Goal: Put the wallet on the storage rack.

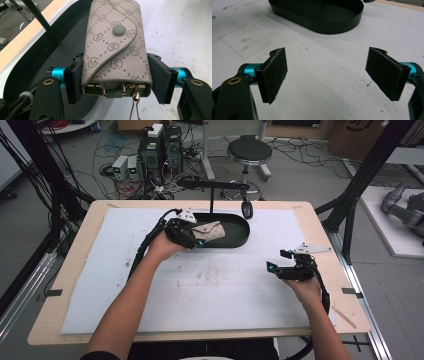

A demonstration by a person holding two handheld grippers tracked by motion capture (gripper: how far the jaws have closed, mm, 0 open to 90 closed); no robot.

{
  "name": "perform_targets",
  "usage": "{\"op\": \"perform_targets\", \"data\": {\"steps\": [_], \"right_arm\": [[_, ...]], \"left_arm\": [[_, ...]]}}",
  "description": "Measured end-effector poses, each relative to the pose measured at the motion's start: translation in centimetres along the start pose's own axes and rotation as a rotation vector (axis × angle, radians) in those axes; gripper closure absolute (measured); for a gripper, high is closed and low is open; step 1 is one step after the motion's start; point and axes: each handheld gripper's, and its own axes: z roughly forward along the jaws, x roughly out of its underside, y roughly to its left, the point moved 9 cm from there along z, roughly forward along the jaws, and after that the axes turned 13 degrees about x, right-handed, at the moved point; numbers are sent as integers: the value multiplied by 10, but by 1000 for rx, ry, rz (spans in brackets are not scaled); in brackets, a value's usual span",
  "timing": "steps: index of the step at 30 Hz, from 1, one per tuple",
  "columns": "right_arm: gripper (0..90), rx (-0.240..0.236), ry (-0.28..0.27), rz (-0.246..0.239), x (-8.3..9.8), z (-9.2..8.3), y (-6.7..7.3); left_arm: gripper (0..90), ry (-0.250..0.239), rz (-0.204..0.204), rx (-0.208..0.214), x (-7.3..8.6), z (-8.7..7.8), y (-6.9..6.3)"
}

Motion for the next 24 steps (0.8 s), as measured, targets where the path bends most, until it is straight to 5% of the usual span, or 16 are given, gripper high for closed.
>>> {"op": "perform_targets", "data": {"steps": [8,12,14,24], "right_arm": [[180,0,0,8,1,1,-3],[180,2,0,4,1,1,-2],[180,2,2,5,1,0,-2],[180,2,2,10,3,0,-5]], "left_arm": [[362,-6,-1,-2,-10,14,28],[362,51,-1,-15,-7,24,41],[362,40,-9,-20,-6,27,46],[361,84,-72,-38,18,48,71]]}}
